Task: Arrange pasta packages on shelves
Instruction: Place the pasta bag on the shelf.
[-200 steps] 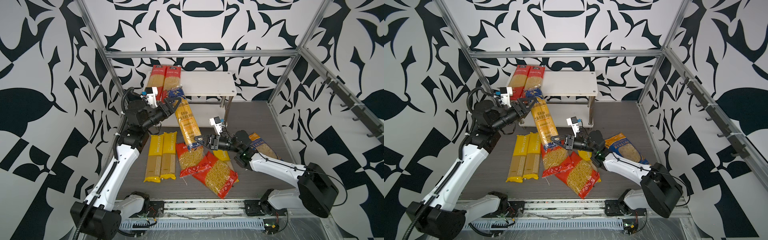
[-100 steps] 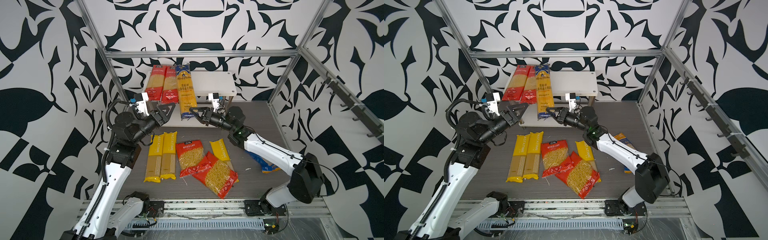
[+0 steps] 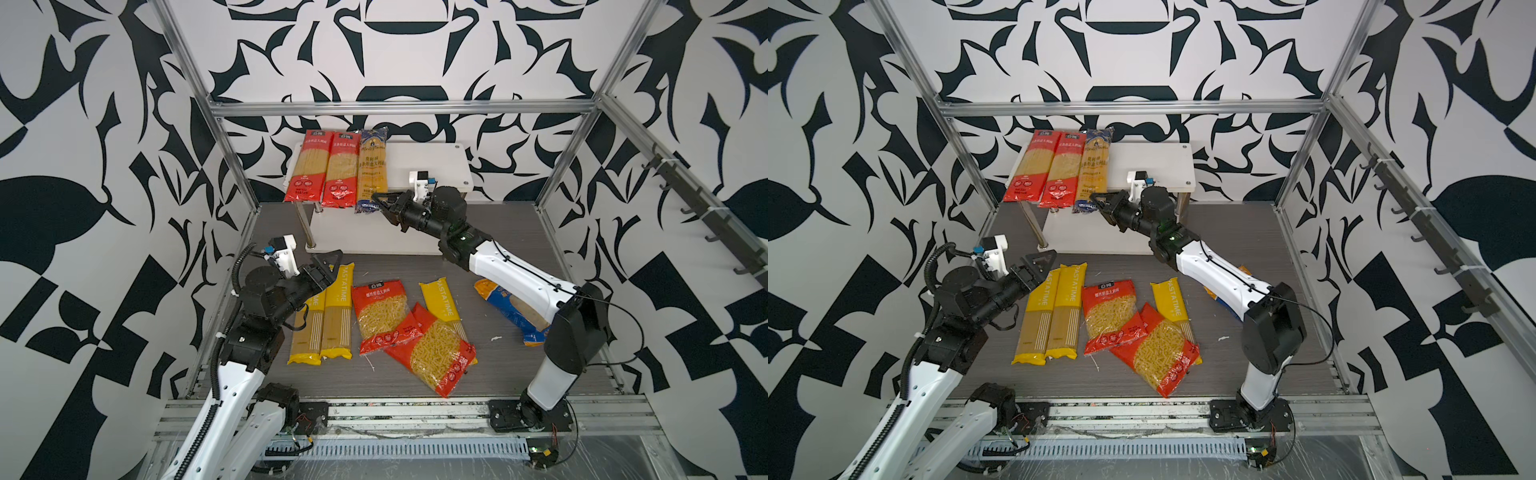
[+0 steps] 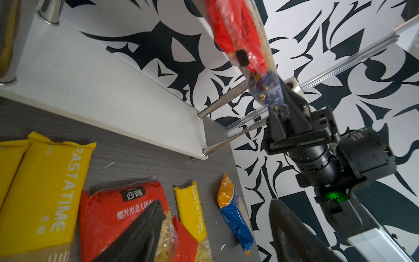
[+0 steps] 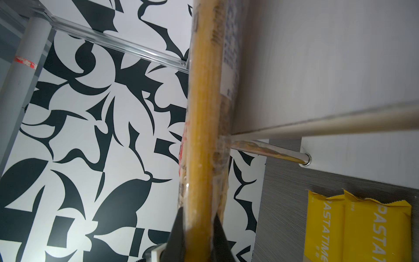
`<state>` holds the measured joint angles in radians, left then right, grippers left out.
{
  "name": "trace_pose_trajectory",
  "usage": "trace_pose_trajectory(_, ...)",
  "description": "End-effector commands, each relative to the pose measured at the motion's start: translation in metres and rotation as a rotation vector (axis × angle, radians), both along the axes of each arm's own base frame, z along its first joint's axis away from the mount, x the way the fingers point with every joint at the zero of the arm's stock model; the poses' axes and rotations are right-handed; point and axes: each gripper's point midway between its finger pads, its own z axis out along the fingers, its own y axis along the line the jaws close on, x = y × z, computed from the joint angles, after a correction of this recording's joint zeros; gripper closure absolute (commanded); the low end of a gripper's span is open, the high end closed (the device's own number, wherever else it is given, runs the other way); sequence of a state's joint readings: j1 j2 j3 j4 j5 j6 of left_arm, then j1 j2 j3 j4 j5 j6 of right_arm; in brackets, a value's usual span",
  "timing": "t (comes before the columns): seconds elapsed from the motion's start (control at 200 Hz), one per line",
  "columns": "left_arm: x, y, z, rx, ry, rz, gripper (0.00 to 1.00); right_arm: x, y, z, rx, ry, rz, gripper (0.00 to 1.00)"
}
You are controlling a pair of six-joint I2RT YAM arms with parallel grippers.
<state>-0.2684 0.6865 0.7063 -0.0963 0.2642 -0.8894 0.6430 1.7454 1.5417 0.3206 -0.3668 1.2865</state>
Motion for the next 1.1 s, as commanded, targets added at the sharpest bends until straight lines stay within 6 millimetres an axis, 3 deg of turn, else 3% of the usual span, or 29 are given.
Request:
trace_pose_trajectory(0.0, -0.001, 0.003, 0.0, -0.026, -0.009, 0.019, 0.22, -0.008, -0.019, 0.104, 0.176, -0.226, -0.048, 0.99)
trace_pose_trajectory(0.195, -0.003, 0.004, -0.004, -0.022, -0.005, 0.017, 0.23, -0.002, -0.019, 0.099, 0.147, -0.199, -0.059, 0.62)
trace_pose_trajectory(0.31, -0.002, 0.003, -0.008, -0.017, 0.002, 0.013, 0.23, -0.007, -0.023, 0.09, 0.12, -0.191, -0.054, 0.56)
trace_pose_trajectory(0.575, 0.001, 0.0, -0.014, -0.028, 0.014, 0.001, 0.23, -0.017, -0.031, 0.056, 0.086, -0.134, -0.058, 0.59)
trace_pose_trajectory(0.805, 0.003, -0.003, -0.019, -0.042, 0.033, -0.01, 0.24, -0.01, -0.023, 0.059, 0.086, -0.141, -0.042, 0.81)
trace_pose_trajectory(1.095, 0.002, -0.003, -0.025, -0.041, 0.044, -0.006, 0.24, 0.002, -0.011, 0.056, 0.095, -0.128, -0.028, 0.88)
